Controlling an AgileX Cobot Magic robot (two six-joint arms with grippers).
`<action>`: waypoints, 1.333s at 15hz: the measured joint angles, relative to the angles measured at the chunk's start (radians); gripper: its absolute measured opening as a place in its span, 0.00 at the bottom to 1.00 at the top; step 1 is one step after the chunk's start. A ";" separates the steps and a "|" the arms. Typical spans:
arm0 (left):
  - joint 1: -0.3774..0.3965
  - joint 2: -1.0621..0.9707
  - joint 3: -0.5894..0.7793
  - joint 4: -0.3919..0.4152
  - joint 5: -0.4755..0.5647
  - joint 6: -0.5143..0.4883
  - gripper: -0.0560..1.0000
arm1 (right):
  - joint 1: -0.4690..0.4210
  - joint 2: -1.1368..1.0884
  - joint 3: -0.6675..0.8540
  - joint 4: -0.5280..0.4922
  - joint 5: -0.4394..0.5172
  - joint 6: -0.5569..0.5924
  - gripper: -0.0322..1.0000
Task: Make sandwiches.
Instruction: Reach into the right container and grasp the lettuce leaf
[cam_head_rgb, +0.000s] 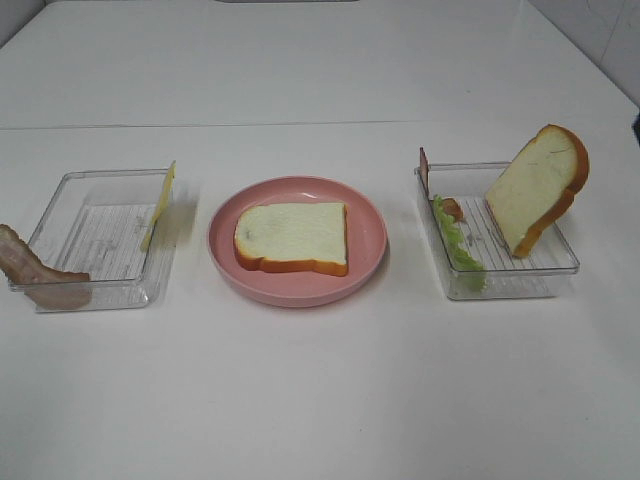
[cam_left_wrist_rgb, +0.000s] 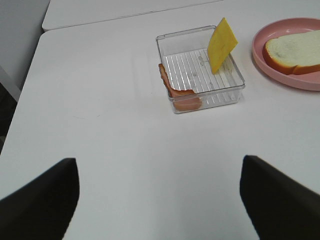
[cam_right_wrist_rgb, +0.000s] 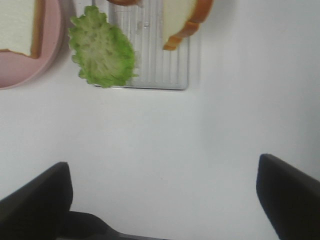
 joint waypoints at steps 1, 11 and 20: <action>0.000 0.000 0.000 0.000 -0.001 0.000 0.81 | 0.000 0.068 -0.046 0.049 -0.001 -0.038 0.96; 0.000 0.000 0.000 0.006 -0.001 0.000 0.81 | 0.203 0.634 -0.152 0.225 -0.224 -0.162 0.96; 0.000 0.000 0.000 0.012 -0.002 0.001 0.81 | 0.203 0.711 -0.152 0.224 -0.269 -0.166 0.51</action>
